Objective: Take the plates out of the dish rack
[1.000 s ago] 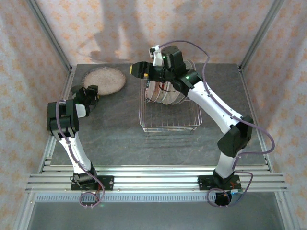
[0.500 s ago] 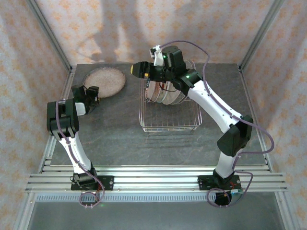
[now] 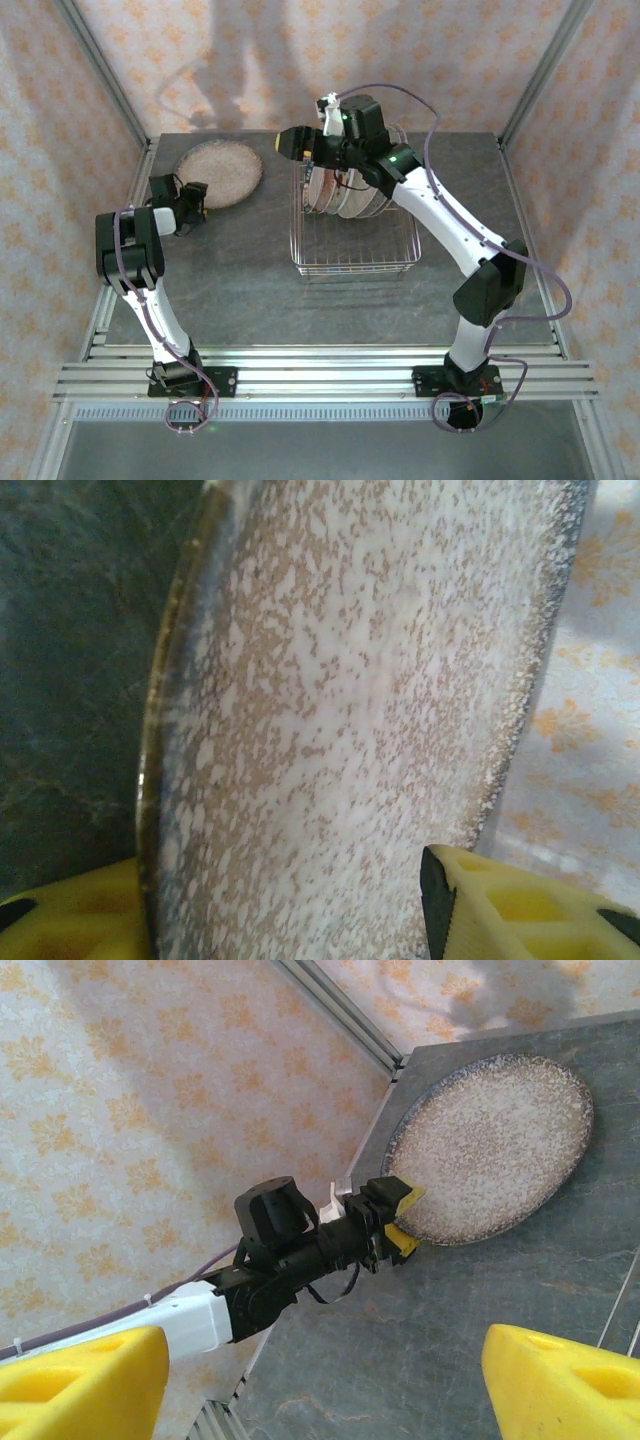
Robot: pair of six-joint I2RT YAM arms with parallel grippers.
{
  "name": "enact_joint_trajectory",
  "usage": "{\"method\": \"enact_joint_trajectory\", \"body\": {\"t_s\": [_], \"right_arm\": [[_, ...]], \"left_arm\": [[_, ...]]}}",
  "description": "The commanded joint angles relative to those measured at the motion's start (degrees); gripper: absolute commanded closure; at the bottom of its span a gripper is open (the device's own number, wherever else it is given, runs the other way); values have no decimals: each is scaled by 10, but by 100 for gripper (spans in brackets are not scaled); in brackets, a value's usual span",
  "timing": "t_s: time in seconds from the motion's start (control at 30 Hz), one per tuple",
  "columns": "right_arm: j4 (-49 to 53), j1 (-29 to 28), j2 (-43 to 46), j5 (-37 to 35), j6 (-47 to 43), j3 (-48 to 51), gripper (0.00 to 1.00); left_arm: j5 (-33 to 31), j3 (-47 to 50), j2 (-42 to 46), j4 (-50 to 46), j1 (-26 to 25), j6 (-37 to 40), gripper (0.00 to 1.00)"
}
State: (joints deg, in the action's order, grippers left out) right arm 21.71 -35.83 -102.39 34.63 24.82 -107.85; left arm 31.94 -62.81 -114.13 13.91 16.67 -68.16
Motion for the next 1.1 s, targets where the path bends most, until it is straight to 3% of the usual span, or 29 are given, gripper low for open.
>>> {"method": "enact_joint_trajectory", "body": {"t_s": [0.0,0.3,0.5,0.8,1.07], "right_arm": [[-11,3,24,-10,5,6,18],[-18,3,45,-34,3,29,18],[-11,5,78,-91,-16,45,18],[56,8,149,-283,-95,41,20],[191,59,166,-457,-135,-25,22]], "left_arm": [[-16,-29,42,-44,5,28,42],[-31,-49,61,-124,5,53,40],[-46,-62,85,-196,5,65,33],[-116,-108,186,-408,-28,57,20],[-188,-209,304,-446,-123,24,15]]}}
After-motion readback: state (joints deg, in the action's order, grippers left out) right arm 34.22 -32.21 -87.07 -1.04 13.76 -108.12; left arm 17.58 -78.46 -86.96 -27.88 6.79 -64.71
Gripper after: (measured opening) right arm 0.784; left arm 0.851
